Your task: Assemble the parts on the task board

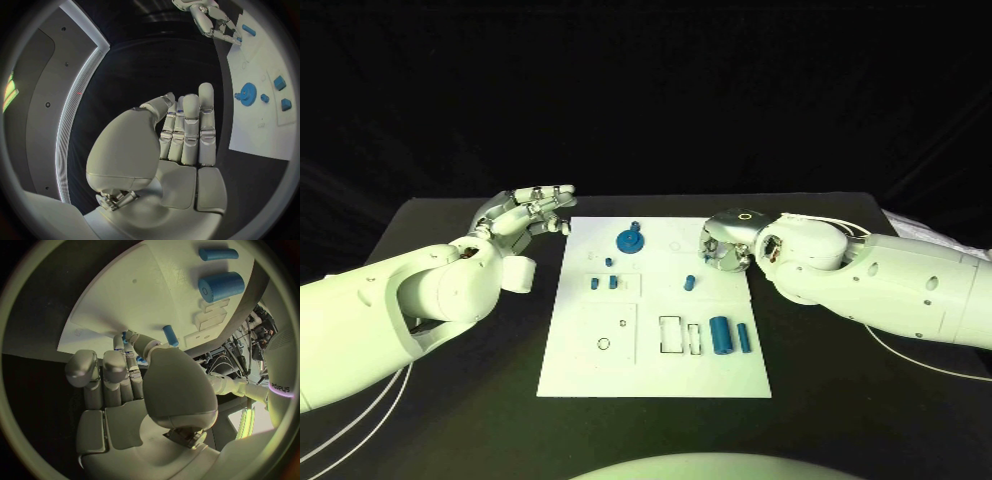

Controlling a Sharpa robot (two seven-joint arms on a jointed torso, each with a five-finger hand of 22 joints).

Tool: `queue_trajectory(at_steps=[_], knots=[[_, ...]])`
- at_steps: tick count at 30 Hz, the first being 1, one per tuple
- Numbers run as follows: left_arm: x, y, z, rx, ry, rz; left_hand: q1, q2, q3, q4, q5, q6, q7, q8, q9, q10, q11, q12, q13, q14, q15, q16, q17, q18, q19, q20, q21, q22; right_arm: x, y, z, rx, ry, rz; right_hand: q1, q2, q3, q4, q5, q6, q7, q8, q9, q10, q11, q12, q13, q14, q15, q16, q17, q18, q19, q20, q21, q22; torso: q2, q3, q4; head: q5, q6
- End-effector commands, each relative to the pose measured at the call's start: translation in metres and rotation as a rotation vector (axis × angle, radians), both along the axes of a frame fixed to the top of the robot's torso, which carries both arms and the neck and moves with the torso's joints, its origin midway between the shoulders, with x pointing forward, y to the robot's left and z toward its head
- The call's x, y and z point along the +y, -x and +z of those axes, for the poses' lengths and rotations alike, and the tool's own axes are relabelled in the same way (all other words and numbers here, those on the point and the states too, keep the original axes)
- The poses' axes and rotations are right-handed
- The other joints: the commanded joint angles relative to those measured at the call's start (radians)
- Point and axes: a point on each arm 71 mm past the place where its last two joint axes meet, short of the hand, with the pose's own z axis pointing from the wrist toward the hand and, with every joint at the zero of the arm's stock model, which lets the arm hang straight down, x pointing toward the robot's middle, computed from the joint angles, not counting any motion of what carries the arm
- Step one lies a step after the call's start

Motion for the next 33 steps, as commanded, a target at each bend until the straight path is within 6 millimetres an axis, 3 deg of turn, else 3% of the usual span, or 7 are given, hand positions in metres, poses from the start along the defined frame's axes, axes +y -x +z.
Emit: queue_trajectory(at_steps=[1,18,26,33], knots=[[-0.001,0.000,0.000,-0.002,0.006,-0.001,0.001,0.006,-0.008,0.000,0.002,-0.010,0.001,0.006,-0.001,-0.007,0.003,0.004,0.001,0.001,-0.002,-0.006,-0.001,0.011,0.004,0.000,-0.005,-0.001,0.002,0.001,0.009,-0.066,-0.048,-0.004,0.000,0.008,0.004,-0.002,-0.004,0.009,0.002,0.003,0.001,0.009,0.001,0.003,-0.002,0.022,-0.007,0.004,0.001,0.001,0.009,0.000,0.003,0.002,-0.001,-0.0013,0.0002,-0.002,0.001],[0.000,0.001,0.000,0.001,0.003,0.004,0.004,0.007,-0.012,-0.003,0.002,-0.016,0.003,0.005,-0.003,-0.017,0.005,0.009,0.001,-0.001,-0.001,-0.007,-0.006,0.011,0.006,0.001,-0.009,-0.003,-0.008,0.007,0.028,-0.056,-0.151,-0.028,0.000,0.008,0.005,-0.002,-0.005,0.009,0.003,0.003,0.001,0.010,0.002,0.002,-0.003,0.022,-0.007,0.006,0.003,0.001,0.012,-0.001,0.006,0.007,0.000,-0.0007,0.0010,-0.001,0.002],[-0.001,0.002,-0.002,0.004,0.004,0.001,0.004,0.007,-0.012,-0.003,0.002,-0.016,0.003,0.005,-0.003,-0.017,0.005,0.009,0.001,-0.001,-0.001,-0.007,-0.006,0.011,0.006,0.001,-0.009,-0.003,0.024,0.024,0.033,-0.020,-0.233,0.060,0.001,0.009,0.006,-0.003,-0.004,0.009,0.004,0.003,0.002,0.011,0.002,0.001,-0.004,0.023,-0.007,0.008,0.004,0.000,0.013,-0.001,0.007,0.008,0.001,-0.0015,0.0032,0.013,0.000],[-0.003,0.003,-0.003,0.006,0.007,-0.005,0.004,0.007,-0.012,-0.004,0.002,-0.018,0.004,0.005,-0.003,-0.019,0.005,0.010,0.002,-0.002,0.000,-0.008,-0.008,0.011,0.006,0.001,-0.009,-0.004,0.060,0.043,0.034,0.016,-0.294,0.160,0.002,0.010,0.008,-0.005,0.000,0.008,0.005,0.002,0.002,0.011,0.003,-0.001,-0.006,0.023,-0.007,0.010,0.006,0.000,0.013,-0.002,0.008,0.009,0.000,-0.0046,0.0049,0.037,-0.007]])
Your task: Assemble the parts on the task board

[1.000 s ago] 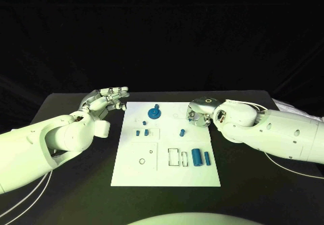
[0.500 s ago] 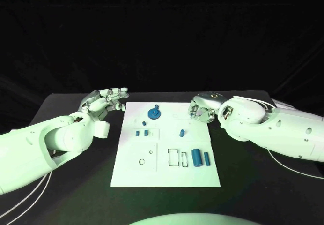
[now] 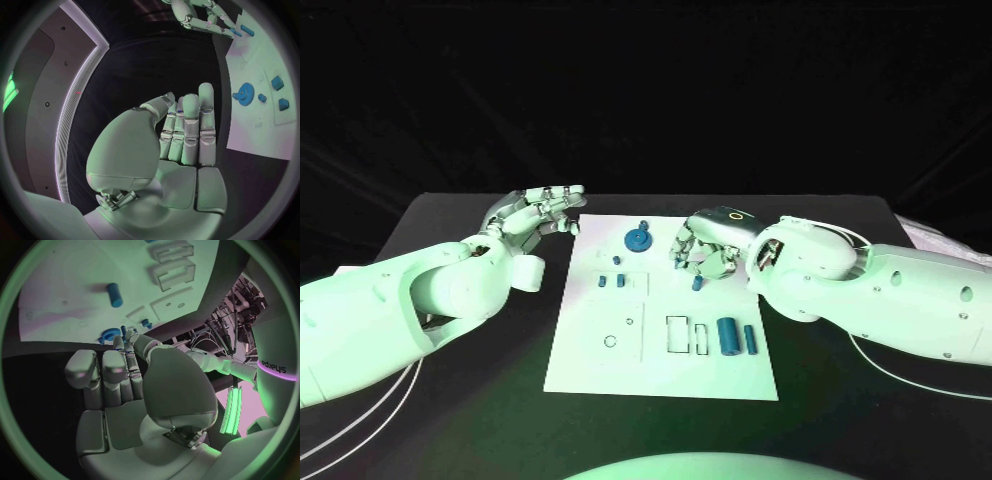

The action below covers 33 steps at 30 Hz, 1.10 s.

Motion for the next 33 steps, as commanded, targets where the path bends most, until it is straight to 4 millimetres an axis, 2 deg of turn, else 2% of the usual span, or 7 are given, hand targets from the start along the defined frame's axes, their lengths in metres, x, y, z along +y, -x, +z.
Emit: queue_trajectory(at_steps=[1,2,5,11,13,21,33], knots=[[-0.003,0.001,0.001,-0.003,0.009,-0.008,0.004,0.007,-0.004,-0.001,0.002,-0.005,-0.002,0.005,-0.001,-0.008,0.002,0.005,0.001,-0.002,0.000,-0.004,-0.001,0.011,0.006,0.001,-0.006,-0.001,0.015,0.008,-0.001,0.024,-0.050,0.055,0.001,0.009,0.005,-0.002,0.002,0.004,0.003,0.003,0.002,0.007,-0.002,-0.001,-0.002,0.023,-0.007,0.007,0.002,0.000,0.006,-0.002,0.005,0.001,0.000,-0.0026,0.0017,0.012,-0.006],[-0.003,0.001,0.000,-0.003,0.010,-0.008,0.004,0.007,-0.004,-0.001,0.002,-0.005,-0.002,0.005,-0.001,-0.008,0.002,0.005,0.001,-0.002,0.000,-0.004,-0.001,0.011,0.006,0.001,-0.006,-0.001,0.019,0.010,-0.002,0.030,-0.055,0.065,0.001,0.010,0.005,-0.003,0.003,0.004,0.003,0.003,0.002,0.007,-0.002,-0.001,-0.002,0.023,-0.007,0.007,0.003,0.000,0.006,-0.002,0.005,0.002,0.000,-0.0021,0.0000,0.020,-0.007],[-0.004,0.001,0.000,-0.003,0.011,-0.011,0.004,0.007,-0.004,-0.001,0.002,-0.005,-0.002,0.005,-0.001,-0.008,0.002,0.005,0.001,-0.002,0.000,-0.004,-0.001,0.011,0.006,0.001,-0.006,-0.001,0.031,0.017,-0.009,0.053,-0.068,0.100,0.001,0.010,0.006,-0.003,0.006,0.003,0.004,0.002,0.002,0.007,-0.001,-0.003,-0.003,0.023,-0.007,0.008,0.003,0.000,0.007,-0.003,0.005,0.002,-0.001,-0.0026,-0.0008,0.030,-0.009],[-0.008,0.001,0.000,-0.002,0.014,-0.018,0.004,0.007,-0.004,-0.001,0.002,-0.005,-0.002,0.005,-0.001,-0.008,0.002,0.005,0.001,-0.002,0.000,-0.004,-0.001,0.011,0.006,0.001,-0.006,-0.001,0.053,0.025,-0.031,0.111,-0.073,0.152,0.002,0.010,0.007,-0.007,0.013,0.001,0.006,0.000,0.002,0.006,0.000,-0.007,-0.007,0.023,-0.006,0.009,0.002,0.001,0.005,-0.003,0.004,-0.003,0.001,-0.0028,-0.0001,0.043,-0.015],[-0.008,0.002,0.000,-0.002,0.015,-0.020,0.004,0.007,-0.004,-0.001,0.002,-0.005,-0.002,0.005,-0.001,-0.008,0.002,0.005,0.001,-0.002,0.000,-0.004,-0.001,0.011,0.006,0.001,-0.006,-0.001,0.057,0.027,-0.039,0.123,-0.069,0.162,0.002,0.010,0.008,-0.008,0.014,0.000,0.006,-0.001,0.002,0.006,0.001,-0.008,-0.008,0.023,-0.006,0.008,0.002,0.001,0.004,-0.003,0.003,-0.004,0.000,-0.0015,0.0000,0.048,-0.016],[-0.010,0.002,-0.001,-0.001,0.017,-0.024,0.004,0.007,-0.006,-0.001,0.002,-0.007,-0.001,0.005,-0.001,-0.010,0.003,0.007,0.001,-0.003,0.000,-0.004,-0.002,0.011,0.007,0.002,-0.007,-0.002,0.066,0.026,-0.056,0.147,-0.048,0.174,0.001,0.010,0.007,-0.008,0.015,-0.002,0.007,-0.002,0.002,0.005,0.002,-0.010,-0.009,0.022,-0.006,0.008,0.001,0.001,0.003,-0.002,0.002,-0.006,0.000,-0.0009,-0.0015,0.060,-0.020],[-0.012,0.001,-0.001,-0.001,0.019,-0.029,0.003,0.007,-0.007,-0.001,0.002,-0.008,-0.001,0.005,-0.001,-0.011,0.003,0.007,0.001,-0.003,0.001,-0.004,-0.003,0.011,0.007,0.002,-0.008,-0.002,0.075,0.029,-0.067,0.170,-0.040,0.194,0.000,0.011,0.007,-0.008,0.015,-0.003,0.008,-0.002,0.002,0.004,0.002,-0.010,-0.010,0.022,-0.005,0.009,0.002,0.001,0.004,-0.002,0.003,-0.005,0.001,0.0009,-0.0019,0.070,-0.031]])
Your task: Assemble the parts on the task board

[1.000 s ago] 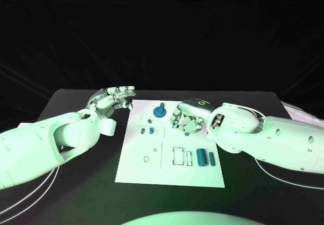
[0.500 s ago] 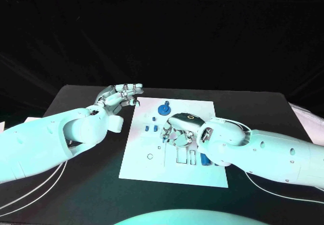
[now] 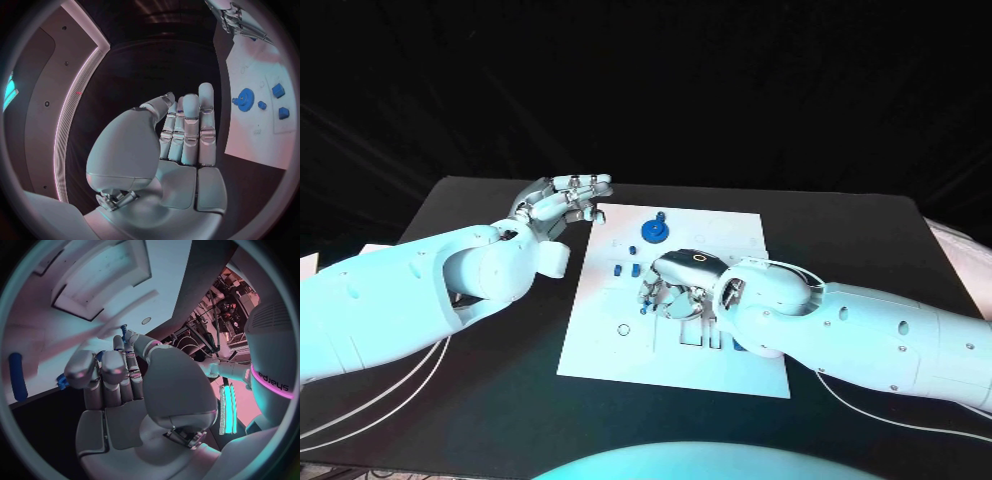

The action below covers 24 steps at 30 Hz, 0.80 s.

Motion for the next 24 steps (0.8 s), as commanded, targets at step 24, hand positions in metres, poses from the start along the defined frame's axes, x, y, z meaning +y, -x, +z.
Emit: queue_trajectory(at_steps=[24], knots=[[-0.0027,0.0004,0.0004,0.000,0.012,-0.017,0.003,0.008,-0.009,0.000,0.002,-0.009,0.000,0.005,-0.002,-0.010,0.000,0.005,0.002,-0.005,0.001,-0.005,-0.004,0.011,0.007,0.002,-0.005,-0.002,0.0045,0.0029,-0.0085,-0.013,0.107,0.030,-0.004,0.011,-0.001,-0.002,0.003,-0.003,0.009,0.001,0.001,0.005,0.003,-0.008,-0.002,0.022,-0.004,0.008,0.002,0.001,0.004,-0.002,0.003,0.000,0.000,-0.0008,0.0010,0.009,-0.013]])
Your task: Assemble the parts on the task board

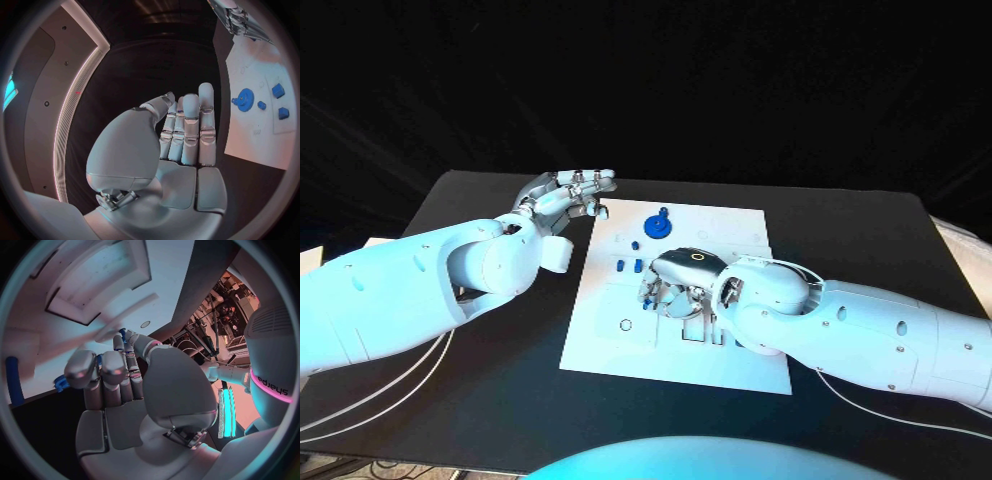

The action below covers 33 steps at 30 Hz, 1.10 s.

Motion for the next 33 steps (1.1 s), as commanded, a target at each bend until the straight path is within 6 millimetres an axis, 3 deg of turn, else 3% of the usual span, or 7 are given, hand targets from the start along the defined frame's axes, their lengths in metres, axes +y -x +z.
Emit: queue_trajectory(at_steps=[1,8,14,20,27,33], knots=[[-0.002,0.001,0.001,-0.002,0.012,-0.016,0.003,0.008,-0.006,0.002,0.002,-0.009,0.000,0.005,-0.001,-0.010,0.000,0.005,0.001,-0.005,0.001,-0.005,-0.001,0.011,0.007,0.002,-0.005,-0.001,0.000,0.001,-0.006,-0.002,0.081,0.008,-0.004,0.010,0.000,-0.003,0.004,0.002,0.007,0.003,0.001,0.005,0.003,-0.006,-0.001,0.022,-0.004,0.003,0.000,0.001,0.004,-0.002,0.003,0.000,0.000,-0.0003,0.0007,0.000,-0.001],[-0.002,0.001,0.001,-0.001,0.013,-0.019,0.002,0.008,-0.007,0.002,0.002,-0.010,0.000,0.005,-0.001,-0.013,0.000,0.006,0.001,-0.006,0.002,-0.006,-0.003,0.011,0.007,0.003,-0.006,-0.002,0.002,0.001,-0.008,-0.019,0.097,0.000,-0.010,0.007,-0.005,-0.002,0.003,-0.003,0.009,-0.001,0.001,0.002,0.005,-0.011,-0.005,0.021,-0.003,0.002,-0.002,0.002,0.002,0.000,0.002,-0.003,-0.001,-0.0001,0.0011,0.000,-0.005],[-0.001,0.001,0.001,0.000,0.013,-0.019,0.002,0.008,-0.007,0.002,0.002,-0.010,0.000,0.005,-0.001,-0.013,0.000,0.006,0.001,-0.006,0.002,-0.006,-0.003,0.011,0.007,0.003,-0.006,-0.002,0.003,0.001,-0.008,-0.032,0.095,-0.011,-0.025,-0.001,-0.008,-0.001,0.002,-0.034,0.020,-0.019,-0.005,-0.022,0.015,-0.029,-0.016,0.020,0.005,0.006,0.000,0.002,-0.001,0.006,0.001,-0.007,-0.001,-0.0005,0.0005,0.001,-0.005],[-0.001,0.001,0.001,0.000,0.012,-0.018,0.002,0.008,-0.007,0.002,0.002,-0.010,0.000,0.005,-0.001,-0.013,0.000,0.006,0.001,-0.006,0.002,-0.006,-0.003,0.011,0.007,0.003,-0.006,-0.002,0.002,0.001,-0.007,-0.047,0.082,-0.023,-0.042,-0.026,-0.017,-0.002,0.004,-0.094,0.033,-0.044,-0.018,-0.099,0.034,-0.048,-0.033,0.013,0.021,0.001,-0.010,0.011,-0.028,0.018,-0.028,-0.059,-0.001,-0.0001,0.0000,0.001,-0.005],[0.000,0.001,0.001,0.001,0.011,-0.016,0.002,0.008,-0.008,0.002,0.002,-0.011,0.000,0.006,-0.001,-0.015,0.001,0.007,0.001,-0.007,0.002,-0.006,-0.003,0.011,0.007,0.003,-0.007,-0.002,-0.001,0.004,-0.001,-0.082,0.041,-0.023,-0.049,-0.049,-0.038,-0.008,0.021,-0.132,0.039,-0.042,-0.024,-0.133,0.041,-0.032,-0.031,0.008,0.026,-0.001,-0.015,0.016,-0.041,0.024,-0.041,-0.081,0.000,0.0004,0.0002,0.001,-0.004],[0.001,0.001,0.000,0.002,0.010,-0.015,0.002,0.008,-0.008,0.002,0.002,-0.011,0.000,0.006,-0.001,-0.015,0.001,0.007,0.001,-0.007,0.002,-0.006,-0.003,0.011,0.007,0.003,-0.007,-0.002,-0.007,0.009,0.007,-0.121,-0.014,-0.029,-0.051,-0.051,-0.046,-0.008,0.027,-0.128,0.039,-0.037,-0.022,-0.138,0.041,-0.025,-0.030,0.007,0.026,0.000,-0.016,0.016,-0.041,0.024,-0.042,-0.083,-0.001,0.0009,-0.0011,-0.002,-0.003]])
